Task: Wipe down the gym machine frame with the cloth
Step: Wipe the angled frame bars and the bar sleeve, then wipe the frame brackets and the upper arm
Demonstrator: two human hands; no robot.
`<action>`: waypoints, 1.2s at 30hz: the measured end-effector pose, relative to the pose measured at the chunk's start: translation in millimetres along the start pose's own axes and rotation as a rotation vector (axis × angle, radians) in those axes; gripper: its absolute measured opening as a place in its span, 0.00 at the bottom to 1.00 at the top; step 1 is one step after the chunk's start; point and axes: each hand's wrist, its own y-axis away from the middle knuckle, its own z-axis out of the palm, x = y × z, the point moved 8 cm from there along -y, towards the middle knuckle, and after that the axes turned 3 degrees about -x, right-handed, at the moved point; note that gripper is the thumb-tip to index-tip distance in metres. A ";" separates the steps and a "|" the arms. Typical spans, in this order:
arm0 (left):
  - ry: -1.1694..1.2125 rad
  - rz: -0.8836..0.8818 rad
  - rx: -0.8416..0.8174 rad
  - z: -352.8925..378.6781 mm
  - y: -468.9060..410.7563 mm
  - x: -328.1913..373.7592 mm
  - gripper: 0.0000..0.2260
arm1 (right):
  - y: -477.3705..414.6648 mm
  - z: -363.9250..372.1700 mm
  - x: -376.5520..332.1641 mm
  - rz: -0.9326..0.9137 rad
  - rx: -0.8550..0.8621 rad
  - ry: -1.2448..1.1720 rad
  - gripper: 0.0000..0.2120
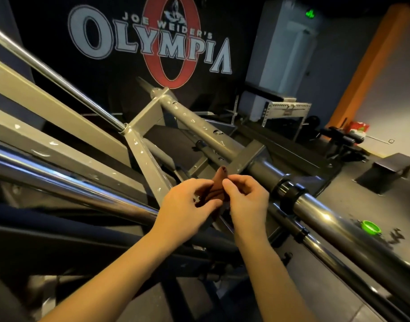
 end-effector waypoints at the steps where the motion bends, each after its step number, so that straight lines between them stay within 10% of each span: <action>1: 0.036 0.008 0.019 -3.1 -2.1 1.8 0.19 | -3.6 -0.3 -5.9 0.009 -0.024 -0.007 0.05; 11: 0.069 0.012 0.161 -33.2 -45.4 13.2 0.13 | -47.2 14.3 -64.3 0.087 -0.266 0.182 0.05; 18: -0.034 -0.077 -0.039 -24.4 -72.0 5.1 0.07 | -123.0 -7.2 -108.4 -0.107 -0.192 0.654 0.04; 23: -0.186 0.018 -0.077 3.2 -97.2 27.0 0.08 | -155.9 -16.9 -75.4 -0.042 -0.528 1.068 0.15; 36: -0.373 0.203 -0.231 11.4 -37.2 -1.1 0.18 | -160.6 -31.8 -61.1 -0.045 -0.676 0.870 0.13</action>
